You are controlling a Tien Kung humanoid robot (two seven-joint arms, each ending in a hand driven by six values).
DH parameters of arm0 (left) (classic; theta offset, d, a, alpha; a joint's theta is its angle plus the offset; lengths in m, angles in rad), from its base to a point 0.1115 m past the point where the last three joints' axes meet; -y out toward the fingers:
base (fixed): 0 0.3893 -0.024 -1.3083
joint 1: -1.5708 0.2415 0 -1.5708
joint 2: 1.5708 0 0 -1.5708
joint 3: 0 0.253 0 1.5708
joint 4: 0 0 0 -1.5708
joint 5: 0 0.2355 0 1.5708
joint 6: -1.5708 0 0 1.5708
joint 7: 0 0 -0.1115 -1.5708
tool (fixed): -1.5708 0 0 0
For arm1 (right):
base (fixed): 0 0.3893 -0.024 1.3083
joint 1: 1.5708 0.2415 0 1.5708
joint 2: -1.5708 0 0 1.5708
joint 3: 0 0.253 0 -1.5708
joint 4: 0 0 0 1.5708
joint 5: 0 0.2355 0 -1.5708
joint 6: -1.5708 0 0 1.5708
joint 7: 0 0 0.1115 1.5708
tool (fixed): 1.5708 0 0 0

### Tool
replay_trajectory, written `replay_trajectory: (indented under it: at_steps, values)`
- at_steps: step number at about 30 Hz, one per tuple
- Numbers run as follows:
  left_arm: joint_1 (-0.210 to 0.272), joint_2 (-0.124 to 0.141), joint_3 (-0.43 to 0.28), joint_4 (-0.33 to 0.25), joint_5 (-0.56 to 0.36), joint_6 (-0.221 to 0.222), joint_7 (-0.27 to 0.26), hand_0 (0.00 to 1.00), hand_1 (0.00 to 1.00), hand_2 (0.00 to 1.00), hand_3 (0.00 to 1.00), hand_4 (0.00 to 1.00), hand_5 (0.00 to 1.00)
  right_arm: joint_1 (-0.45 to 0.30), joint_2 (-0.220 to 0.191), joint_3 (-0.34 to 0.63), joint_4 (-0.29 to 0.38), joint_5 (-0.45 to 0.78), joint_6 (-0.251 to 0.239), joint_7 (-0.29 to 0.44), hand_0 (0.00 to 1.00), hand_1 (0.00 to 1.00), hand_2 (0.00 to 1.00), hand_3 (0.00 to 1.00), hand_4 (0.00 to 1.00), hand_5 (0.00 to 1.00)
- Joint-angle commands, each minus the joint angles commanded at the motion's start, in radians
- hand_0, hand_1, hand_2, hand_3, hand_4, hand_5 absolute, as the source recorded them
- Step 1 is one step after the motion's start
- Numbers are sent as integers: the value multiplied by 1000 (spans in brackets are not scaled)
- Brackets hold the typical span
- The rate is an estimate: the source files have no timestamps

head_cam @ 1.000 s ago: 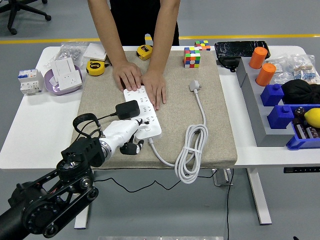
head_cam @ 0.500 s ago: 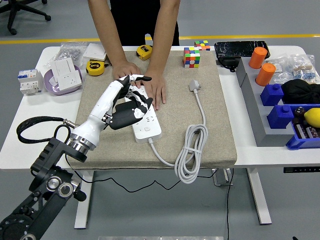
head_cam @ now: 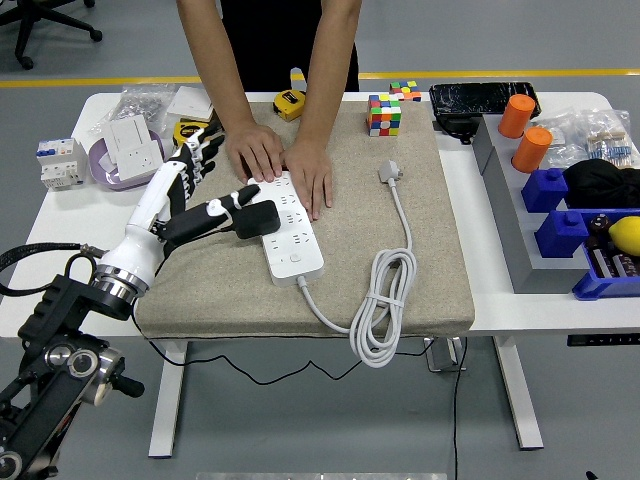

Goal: Pick up the plug,place it near the board,insert it into the board,press the button

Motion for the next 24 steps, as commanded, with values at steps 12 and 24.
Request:
replay_trajectory:
  at_steps: [12,24]
  values:
    - [-149,35,211,134,493,-234,227,129,47,145,830,616,94,2,0,9,0,-7,-2,-4,998,875,780,784,998,956]
    - [-180,-3,261,222,569,-284,282,127,44,138,880,585,85,1,-3,2,0,-7,-1,-4,998,876,780,784,998,957]
